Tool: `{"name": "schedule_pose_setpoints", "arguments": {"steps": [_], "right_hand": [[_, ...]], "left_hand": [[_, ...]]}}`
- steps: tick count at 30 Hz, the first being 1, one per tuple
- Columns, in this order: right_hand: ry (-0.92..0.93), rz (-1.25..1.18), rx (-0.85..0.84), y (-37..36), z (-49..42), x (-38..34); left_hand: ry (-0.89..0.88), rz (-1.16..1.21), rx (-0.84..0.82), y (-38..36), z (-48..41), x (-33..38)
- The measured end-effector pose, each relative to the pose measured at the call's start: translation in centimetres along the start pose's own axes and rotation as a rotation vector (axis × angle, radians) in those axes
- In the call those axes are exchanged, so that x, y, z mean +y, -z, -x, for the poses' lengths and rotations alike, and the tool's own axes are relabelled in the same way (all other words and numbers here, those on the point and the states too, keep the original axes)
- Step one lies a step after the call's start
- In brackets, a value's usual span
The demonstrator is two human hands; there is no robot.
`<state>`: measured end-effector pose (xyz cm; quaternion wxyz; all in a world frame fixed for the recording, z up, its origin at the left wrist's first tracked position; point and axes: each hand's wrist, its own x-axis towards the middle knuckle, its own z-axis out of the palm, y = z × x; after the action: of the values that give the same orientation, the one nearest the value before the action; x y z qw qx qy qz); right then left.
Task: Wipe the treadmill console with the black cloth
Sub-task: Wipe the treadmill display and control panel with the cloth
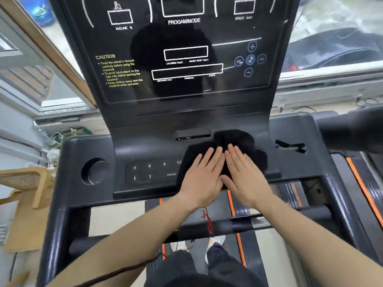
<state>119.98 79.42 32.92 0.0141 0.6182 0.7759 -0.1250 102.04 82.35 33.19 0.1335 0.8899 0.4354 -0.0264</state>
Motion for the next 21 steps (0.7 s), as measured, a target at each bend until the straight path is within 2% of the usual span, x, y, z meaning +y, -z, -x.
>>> {"name": "schedule_pose_setpoints", "arguments": {"steps": [5,10,13,17,19,21], "right_hand": [[-0.051,-0.036,0.019,-0.6,1.9,2.2],[-0.132,-0.114,0.068,1.2,-3.2,4.4],[-0.005,-0.059,0.07,2.5,-6.1,4.8],[0.226,0.041,0.083,2.8,-8.0,3.1],[0.234,0.035,0.092,2.7,-7.8,3.3],[0.147,0.008,0.102,2.5,-7.1,4.5]], "left_hand": [[-0.086,-0.072,-0.013,-0.8,-1.6,1.8],[0.027,-0.187,0.054,1.5,-7.0,2.4],[0.149,-0.249,0.097,2.3,-7.6,1.2],[0.284,-0.215,0.096,1.9,-4.9,0.1],[0.278,-0.217,0.081,1.8,-4.9,0.3],[0.242,-0.208,0.083,1.9,-6.3,0.9]]}}
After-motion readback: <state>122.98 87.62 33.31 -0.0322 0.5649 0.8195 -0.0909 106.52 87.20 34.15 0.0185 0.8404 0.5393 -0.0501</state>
